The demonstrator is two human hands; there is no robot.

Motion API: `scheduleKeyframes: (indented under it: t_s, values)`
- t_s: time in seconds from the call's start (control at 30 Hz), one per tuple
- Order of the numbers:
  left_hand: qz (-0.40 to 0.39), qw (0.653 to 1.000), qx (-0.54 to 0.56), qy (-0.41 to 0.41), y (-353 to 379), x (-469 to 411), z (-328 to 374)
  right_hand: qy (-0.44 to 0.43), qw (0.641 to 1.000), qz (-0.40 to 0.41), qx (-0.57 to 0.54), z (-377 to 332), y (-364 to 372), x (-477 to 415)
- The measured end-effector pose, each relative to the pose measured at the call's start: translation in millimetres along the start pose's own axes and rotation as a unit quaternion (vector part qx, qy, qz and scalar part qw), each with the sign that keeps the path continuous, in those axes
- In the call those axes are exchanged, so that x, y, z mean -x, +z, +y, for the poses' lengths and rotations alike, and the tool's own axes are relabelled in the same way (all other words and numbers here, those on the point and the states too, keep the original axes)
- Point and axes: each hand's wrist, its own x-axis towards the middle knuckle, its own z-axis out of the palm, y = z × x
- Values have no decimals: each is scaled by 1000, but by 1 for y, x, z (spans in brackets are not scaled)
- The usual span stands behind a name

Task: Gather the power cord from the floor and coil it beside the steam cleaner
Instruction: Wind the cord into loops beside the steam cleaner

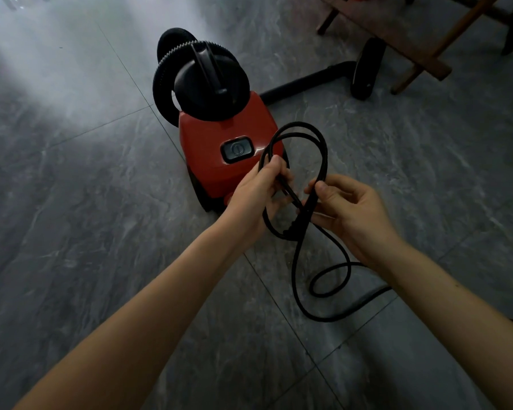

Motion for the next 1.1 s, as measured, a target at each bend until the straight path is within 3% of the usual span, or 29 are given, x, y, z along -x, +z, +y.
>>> scheduleKeyframes:
  t_s: [0.2,0.57,0.8,0.9,0.97,1.03,1.1]
  values:
    - [-28,999,18,-12,4,5,-3,-16,999,25,41,-2,3,2]
    - [-4,998,69,12,7,1,-8,-30,995,-16,93,-5,5,6]
    - [-66,996,63,1,-11,3,-16,-54,995,35,82,-3,0,4]
    - [-97,990,-81,-67,-25,12,-31,-72,996,48,34,-13,-6,-1]
    - [-186,952,-223,-92,-31,22,-48,-83,994,64,11,-21,-8,-4]
    - [-239,923,-279,-115,-32,33,-63,-96,992,77,10,-27,-11,-7]
    - [-248,918,-282,-126,-36,40,-76,-108,990,91,17,-31,-16,-9]
